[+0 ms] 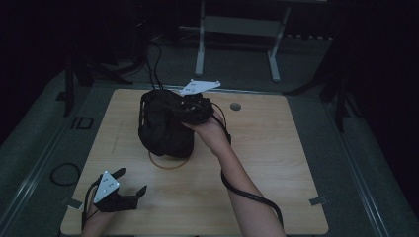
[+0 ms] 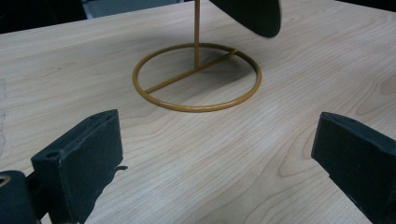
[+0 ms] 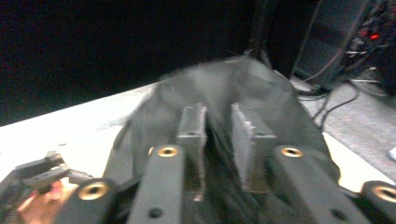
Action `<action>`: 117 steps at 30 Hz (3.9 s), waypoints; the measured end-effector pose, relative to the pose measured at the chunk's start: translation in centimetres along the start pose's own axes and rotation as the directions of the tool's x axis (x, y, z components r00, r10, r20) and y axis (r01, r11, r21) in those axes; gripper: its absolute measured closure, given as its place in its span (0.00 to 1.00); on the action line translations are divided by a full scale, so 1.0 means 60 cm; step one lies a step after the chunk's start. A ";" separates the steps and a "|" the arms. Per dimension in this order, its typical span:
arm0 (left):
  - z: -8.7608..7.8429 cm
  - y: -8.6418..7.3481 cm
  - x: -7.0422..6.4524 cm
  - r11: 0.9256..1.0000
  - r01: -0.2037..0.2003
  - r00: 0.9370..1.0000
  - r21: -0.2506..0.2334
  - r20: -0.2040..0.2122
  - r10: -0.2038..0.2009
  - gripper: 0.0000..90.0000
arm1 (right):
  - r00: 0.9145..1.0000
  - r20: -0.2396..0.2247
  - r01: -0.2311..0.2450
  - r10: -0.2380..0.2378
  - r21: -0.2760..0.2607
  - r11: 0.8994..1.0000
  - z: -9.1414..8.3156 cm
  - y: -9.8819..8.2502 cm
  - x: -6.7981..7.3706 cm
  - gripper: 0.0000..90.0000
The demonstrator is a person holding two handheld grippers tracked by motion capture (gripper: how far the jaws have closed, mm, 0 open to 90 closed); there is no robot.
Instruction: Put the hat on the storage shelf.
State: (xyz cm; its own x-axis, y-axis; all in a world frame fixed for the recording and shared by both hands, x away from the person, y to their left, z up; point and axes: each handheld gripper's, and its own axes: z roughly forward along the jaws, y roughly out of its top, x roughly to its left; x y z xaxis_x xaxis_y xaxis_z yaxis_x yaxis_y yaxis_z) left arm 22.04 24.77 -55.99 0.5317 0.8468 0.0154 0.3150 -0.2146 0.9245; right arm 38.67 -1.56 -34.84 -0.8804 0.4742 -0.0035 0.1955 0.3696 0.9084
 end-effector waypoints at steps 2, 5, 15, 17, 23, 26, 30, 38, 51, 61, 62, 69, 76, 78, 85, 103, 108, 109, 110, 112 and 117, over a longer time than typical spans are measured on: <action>0.000 0.000 0.000 1.000 0.001 1.000 0.000 0.002 -0.001 0.03 | 1.000 0.009 0.004 -0.004 0.011 1.000 0.004 0.000 0.002 0.73; 0.000 0.000 0.000 1.000 0.002 1.000 0.001 0.004 -0.002 0.03 | 1.000 0.006 -0.015 0.015 0.013 1.000 0.005 -0.001 -0.001 0.67; 0.000 0.000 -0.001 1.000 0.005 1.000 0.002 0.006 -0.005 0.03 | 1.000 0.013 -0.007 0.007 0.021 1.000 0.003 0.000 -0.001 0.59; 0.000 0.000 -0.001 1.000 0.005 1.000 0.001 0.005 -0.005 0.03 | 1.000 0.012 -0.010 0.009 0.020 1.000 0.003 0.000 -0.002 0.59; 0.000 -0.001 -0.001 1.000 0.001 1.000 0.005 0.006 -0.001 0.03 | 1.000 0.016 -0.012 0.011 0.016 1.000 -0.003 -0.002 -0.005 0.56; 0.000 -0.001 -0.001 1.000 -0.003 1.000 0.005 0.004 0.003 0.03 | 1.000 0.018 -0.012 0.012 0.010 1.000 -0.007 -0.003 -0.007 0.55; 0.000 -0.001 -0.001 1.000 0.006 1.000 -0.001 0.004 -0.006 0.03 | 1.000 0.018 -0.018 0.017 0.009 1.000 -0.010 -0.004 -0.009 0.54; 0.002 -0.001 -0.002 1.000 0.001 1.000 0.006 0.005 -0.001 0.03 | 1.000 0.025 -0.012 0.012 0.009 1.000 -0.024 -0.009 -0.017 0.48; 0.003 -0.001 -0.003 1.000 -0.003 1.000 0.014 0.005 0.003 0.03 | 1.000 -0.009 -0.030 0.030 -0.006 1.000 -0.053 -0.038 -0.028 0.25; 0.004 -0.002 -0.003 1.000 0.002 1.000 0.014 0.009 -0.002 0.03 | 1.000 -0.010 -0.015 0.015 0.001 1.000 -0.072 -0.089 -0.040 0.15; 0.004 -0.002 -0.003 1.000 0.002 1.000 0.014 0.009 -0.002 0.03 | 1.000 -0.010 -0.015 0.015 0.001 1.000 -0.072 -0.089 -0.040 0.15; 0.003 -0.002 -0.003 1.000 0.008 1.000 0.010 0.007 -0.008 0.03 | 1.000 0.013 0.000 0.000 0.004 1.000 -0.081 -0.132 -0.043 0.15; 0.003 -0.003 -0.003 1.000 0.008 1.000 0.010 0.007 -0.008 0.03 | 1.000 0.021 -0.004 0.004 -0.010 1.000 -0.085 -0.164 -0.046 0.15; 0.003 -0.003 -0.003 1.000 0.008 1.000 0.011 0.008 -0.008 0.03 | 1.000 0.023 0.000 0.000 -0.005 1.000 -0.084 -0.175 -0.044 0.15; 0.003 -0.003 -0.004 1.000 0.009 1.000 0.008 0.010 -0.009 0.03 | 1.000 0.005 -0.001 0.001 0.013 1.000 -0.084 -0.212 -0.037 0.15; 0.003 -0.004 -0.003 1.000 0.011 1.000 0.000 0.012 -0.011 0.03 | 0.999 -0.037 -0.013 0.015 0.044 0.999 -0.083 -0.312 -0.028 0.15; 0.002 -0.004 -0.003 1.000 0.009 1.000 -0.003 0.011 -0.009 0.03 | 0.999 -0.038 -0.004 0.006 0.050 0.999 -0.085 -0.334 -0.025 0.15; 0.002 -0.003 -0.003 1.000 0.008 1.000 -0.002 0.009 -0.008 0.03 | 0.999 -0.037 -0.004 0.006 0.047 0.999 -0.087 -0.339 -0.025 0.15; 0.002 -0.003 -0.003 1.000 0.008 1.000 -0.002 0.009 -0.008 0.03 | 0.999 -0.037 -0.004 0.006 0.047 0.999 -0.087 -0.339 -0.025 0.15; 0.002 -0.003 -0.003 1.000 0.010 1.000 -0.003 0.011 -0.010 0.03 | 0.999 -0.050 -0.008 0.010 0.045 0.999 -0.089 -0.352 -0.025 0.15; 0.002 -0.004 -0.003 1.000 0.015 1.000 -0.006 0.016 -0.015 0.03 | 0.998 -0.060 -0.015 0.017 0.046 0.999 -0.092 -0.371 -0.025 0.15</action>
State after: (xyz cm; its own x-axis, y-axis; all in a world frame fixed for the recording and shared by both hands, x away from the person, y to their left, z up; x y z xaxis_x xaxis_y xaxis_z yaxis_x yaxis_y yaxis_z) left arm 21.97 24.64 -56.23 0.5395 0.8420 -0.0048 0.3183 -0.1986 0.9269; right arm 33.25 -14.89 -52.75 -0.9013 0.4315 0.0376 0.2280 0.3988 0.8882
